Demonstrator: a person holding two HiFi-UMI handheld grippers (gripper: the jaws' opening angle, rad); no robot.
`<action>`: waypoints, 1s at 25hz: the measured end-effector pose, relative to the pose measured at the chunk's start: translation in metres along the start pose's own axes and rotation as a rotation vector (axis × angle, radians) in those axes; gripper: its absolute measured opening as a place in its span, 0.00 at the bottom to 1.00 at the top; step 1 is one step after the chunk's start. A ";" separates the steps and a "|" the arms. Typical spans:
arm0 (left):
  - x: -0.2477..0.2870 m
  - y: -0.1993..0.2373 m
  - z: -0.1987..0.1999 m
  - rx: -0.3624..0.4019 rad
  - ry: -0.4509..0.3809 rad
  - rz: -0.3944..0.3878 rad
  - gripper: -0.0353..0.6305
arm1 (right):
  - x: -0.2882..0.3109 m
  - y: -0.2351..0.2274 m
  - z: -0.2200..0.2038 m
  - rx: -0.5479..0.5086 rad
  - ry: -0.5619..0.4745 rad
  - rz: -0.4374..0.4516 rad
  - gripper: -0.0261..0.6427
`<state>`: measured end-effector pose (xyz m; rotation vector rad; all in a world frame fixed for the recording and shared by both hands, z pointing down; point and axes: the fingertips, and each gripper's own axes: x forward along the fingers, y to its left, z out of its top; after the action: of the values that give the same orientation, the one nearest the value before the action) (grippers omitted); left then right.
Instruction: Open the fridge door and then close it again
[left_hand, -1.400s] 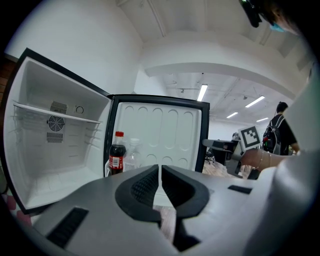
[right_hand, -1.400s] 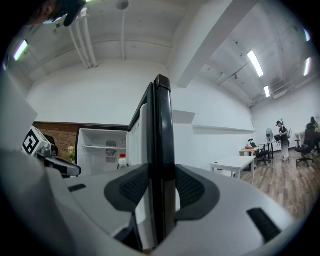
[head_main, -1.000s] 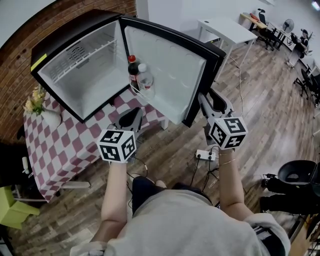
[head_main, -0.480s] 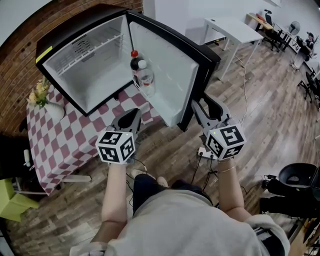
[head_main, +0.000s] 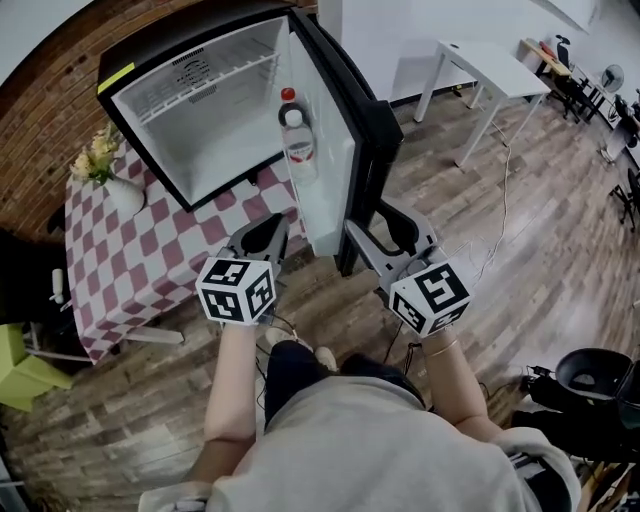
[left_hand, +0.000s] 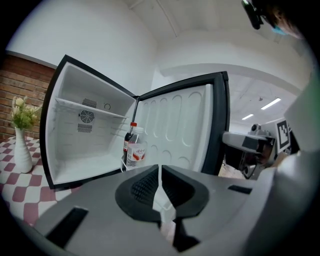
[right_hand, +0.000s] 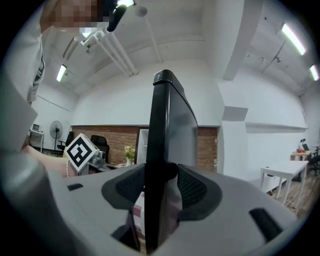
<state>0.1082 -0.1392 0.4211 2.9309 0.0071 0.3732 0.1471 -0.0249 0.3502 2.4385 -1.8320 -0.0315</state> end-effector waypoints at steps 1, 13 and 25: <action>-0.003 0.002 0.000 -0.001 -0.003 0.006 0.08 | 0.005 0.007 0.001 -0.003 -0.001 0.015 0.34; -0.060 0.052 -0.003 -0.065 -0.055 0.157 0.08 | 0.063 0.091 0.008 -0.077 -0.005 0.267 0.29; -0.115 0.105 0.001 -0.095 -0.106 0.312 0.08 | 0.124 0.136 0.014 -0.033 -0.032 0.428 0.23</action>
<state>-0.0044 -0.2462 0.4114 2.8526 -0.4724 0.2531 0.0509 -0.1826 0.3528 1.9847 -2.3025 -0.0697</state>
